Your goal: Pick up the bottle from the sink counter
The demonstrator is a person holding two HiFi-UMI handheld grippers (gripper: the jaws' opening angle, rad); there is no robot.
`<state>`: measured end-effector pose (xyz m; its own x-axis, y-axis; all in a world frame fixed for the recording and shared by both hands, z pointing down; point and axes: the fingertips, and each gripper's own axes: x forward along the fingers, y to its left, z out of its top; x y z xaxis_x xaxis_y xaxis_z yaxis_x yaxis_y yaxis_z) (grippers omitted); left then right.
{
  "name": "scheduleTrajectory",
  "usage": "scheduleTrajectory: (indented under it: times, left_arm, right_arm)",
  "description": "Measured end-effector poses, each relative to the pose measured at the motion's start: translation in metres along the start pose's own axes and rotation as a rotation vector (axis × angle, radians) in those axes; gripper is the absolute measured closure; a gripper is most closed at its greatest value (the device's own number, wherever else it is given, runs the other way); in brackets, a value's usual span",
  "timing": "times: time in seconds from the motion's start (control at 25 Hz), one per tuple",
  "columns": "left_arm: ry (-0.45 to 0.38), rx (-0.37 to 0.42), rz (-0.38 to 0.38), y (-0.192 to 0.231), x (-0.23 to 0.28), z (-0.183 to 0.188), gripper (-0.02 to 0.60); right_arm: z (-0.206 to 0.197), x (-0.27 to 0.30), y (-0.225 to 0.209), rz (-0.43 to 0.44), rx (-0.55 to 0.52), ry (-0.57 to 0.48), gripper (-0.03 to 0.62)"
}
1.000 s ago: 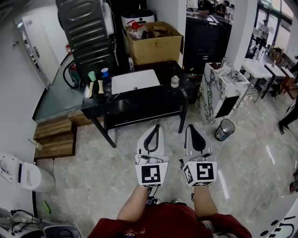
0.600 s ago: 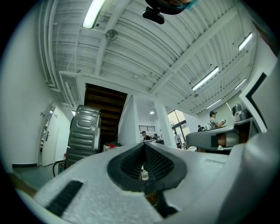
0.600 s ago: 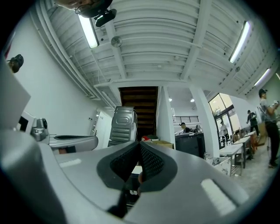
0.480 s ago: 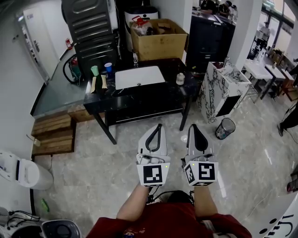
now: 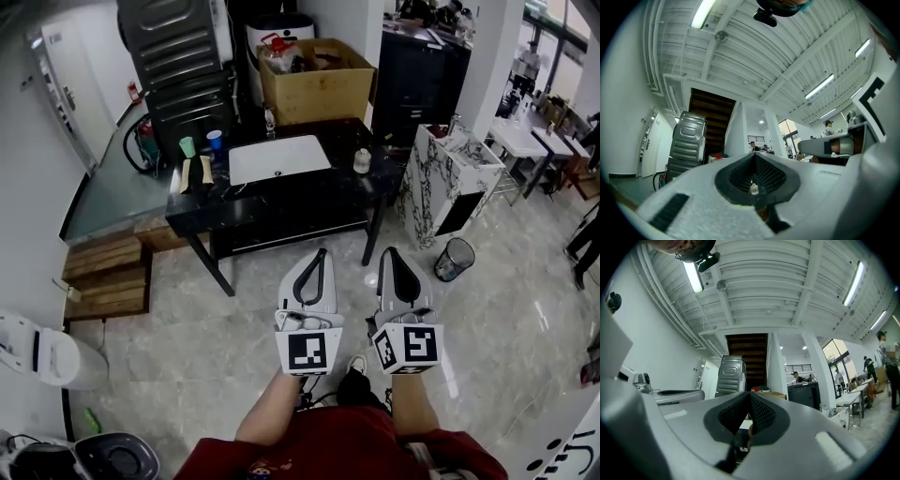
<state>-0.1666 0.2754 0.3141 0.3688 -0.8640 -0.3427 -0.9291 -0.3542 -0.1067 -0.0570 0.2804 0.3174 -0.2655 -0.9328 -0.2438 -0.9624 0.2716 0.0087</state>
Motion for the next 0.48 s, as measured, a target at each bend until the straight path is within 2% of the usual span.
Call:
scheduleTrajectory:
  times: [0.24,0.48]
  left_arm:
    - [-0.003,0.045,-0.015,0.000,0.024,-0.008,0.578]
    - [0.008,0.055,-0.023,-0.001,0.058,-0.021,0.578]
  right_arm:
    - [-0.009,0.021,-0.013,-0.008,-0.014,0.004,0.594]
    - [-0.018,0.051,-0.035,-0.010,-0.014,0.005,0.594]
